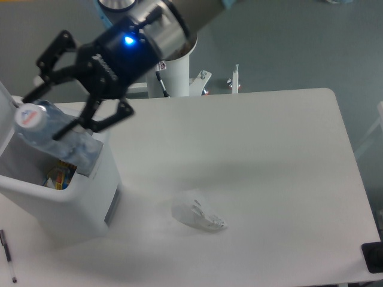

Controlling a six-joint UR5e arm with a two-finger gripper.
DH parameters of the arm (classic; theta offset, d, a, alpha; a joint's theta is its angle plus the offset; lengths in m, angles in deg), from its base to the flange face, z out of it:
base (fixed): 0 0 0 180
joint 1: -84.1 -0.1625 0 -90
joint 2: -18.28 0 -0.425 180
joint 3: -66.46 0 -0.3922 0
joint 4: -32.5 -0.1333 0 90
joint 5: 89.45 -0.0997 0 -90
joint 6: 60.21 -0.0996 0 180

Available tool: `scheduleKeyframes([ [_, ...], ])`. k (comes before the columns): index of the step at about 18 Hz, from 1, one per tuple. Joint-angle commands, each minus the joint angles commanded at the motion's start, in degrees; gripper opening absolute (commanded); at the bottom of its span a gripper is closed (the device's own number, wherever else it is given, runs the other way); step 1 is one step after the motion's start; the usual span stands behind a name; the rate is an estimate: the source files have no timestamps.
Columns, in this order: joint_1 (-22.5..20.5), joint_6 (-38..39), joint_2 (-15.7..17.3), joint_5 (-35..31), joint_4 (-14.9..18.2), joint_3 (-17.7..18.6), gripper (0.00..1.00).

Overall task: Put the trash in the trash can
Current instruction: 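Carry the bottle over the white trash bin and open the gripper, then move the gripper away from the bin toward the crumpled plastic bag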

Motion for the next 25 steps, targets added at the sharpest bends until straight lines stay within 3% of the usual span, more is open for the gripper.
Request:
scheduleKeyframes([
  [9,3.51,-4.12,-2.64,-2.62,-2.37,2.02,0.29],
  [13,5.19,-14.21,-2.11,-5.18,-2.37,6.75,0.5],
  [16,5.19,-16.43,-1.15,-5.19,-2.46,9.14,0.54],
  [19,4.93,-17.75,-0.97,-5.27,-2.46,10.54,0.74],
  [21,4.23,-19.06,-0.88,-5.27,-2.46,11.77,0.9],
  [25,-0.42,-21.18,0.79,-5.27,-2.46,13.62,0.99],
])
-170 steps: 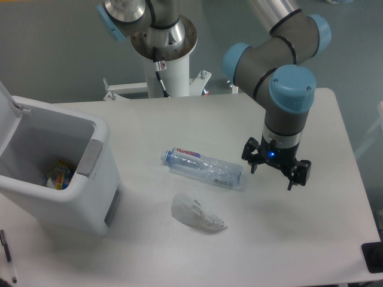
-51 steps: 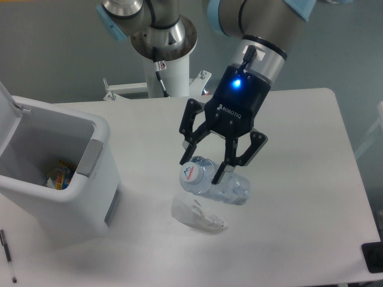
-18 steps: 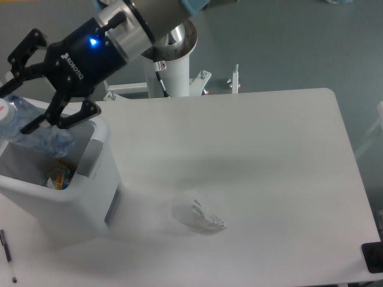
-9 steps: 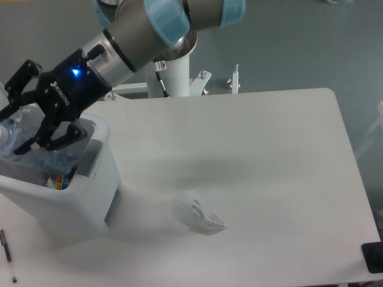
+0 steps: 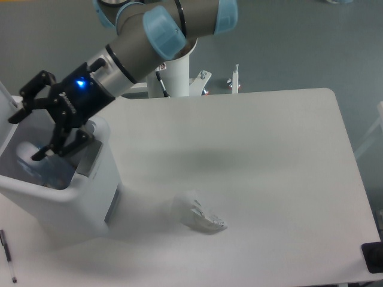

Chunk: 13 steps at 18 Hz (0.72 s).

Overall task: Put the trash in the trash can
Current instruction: 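Move the gripper away from the bin toward the crumpled plastic bag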

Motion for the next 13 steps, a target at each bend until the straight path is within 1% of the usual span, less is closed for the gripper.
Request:
scheduleKeyframes([
  [4,-5.8,-1.66,-0.09,0.0,0.09,-0.35,0.99],
  [8,-11.07,-3.68,-1.23,0.0,-0.09,-0.88,1.0],
  [10,-13.18,-6.31,-2.45,0.0,-0.18,-0.97,1.0],
  [13,-14.77,-11.85,-5.7,0.0,-0.09,-0.97,1.0],
])
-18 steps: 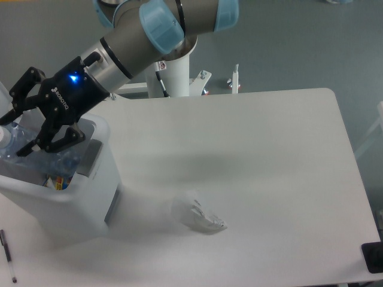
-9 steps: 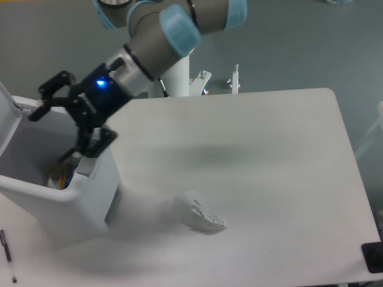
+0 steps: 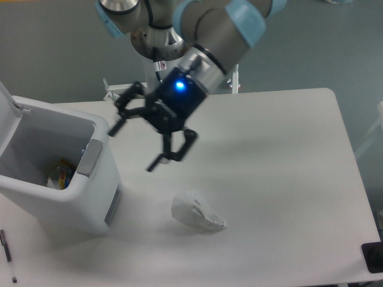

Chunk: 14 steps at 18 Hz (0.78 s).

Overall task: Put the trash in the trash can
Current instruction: 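Move the gripper away from the bin toward the crumpled plastic bag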

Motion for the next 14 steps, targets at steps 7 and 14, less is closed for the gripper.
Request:
scheduleKeyframes([
  [7,-2.9,-5.29,-6.24,-3.32,-0.17,0.44,0.99],
  [14,-0.45,-3.11,-8.1,-21.95,0.26,-1.05,1.0],
])
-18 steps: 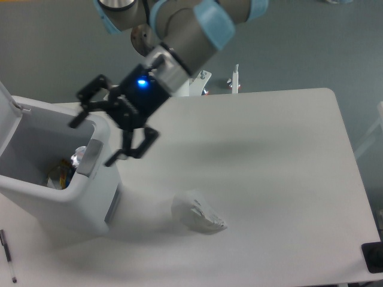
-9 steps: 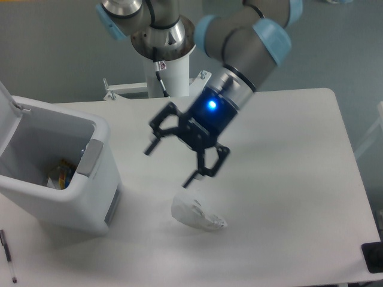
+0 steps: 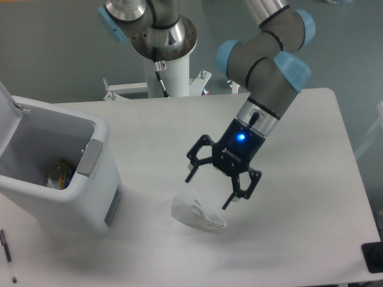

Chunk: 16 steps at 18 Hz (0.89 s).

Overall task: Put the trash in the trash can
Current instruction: 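Move the gripper away from the bin toward the crumpled plastic bag, then lower the open gripper onto the plastic bag and close it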

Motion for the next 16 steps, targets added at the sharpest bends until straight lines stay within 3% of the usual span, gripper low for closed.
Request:
scheduleKeyframes([
  [5,3.25,17.83,-0.09,-9.23,0.26,0.35,1.0],
  [16,10.2,35.77,-3.42,-25.84,0.0,0.35,1.0],
])
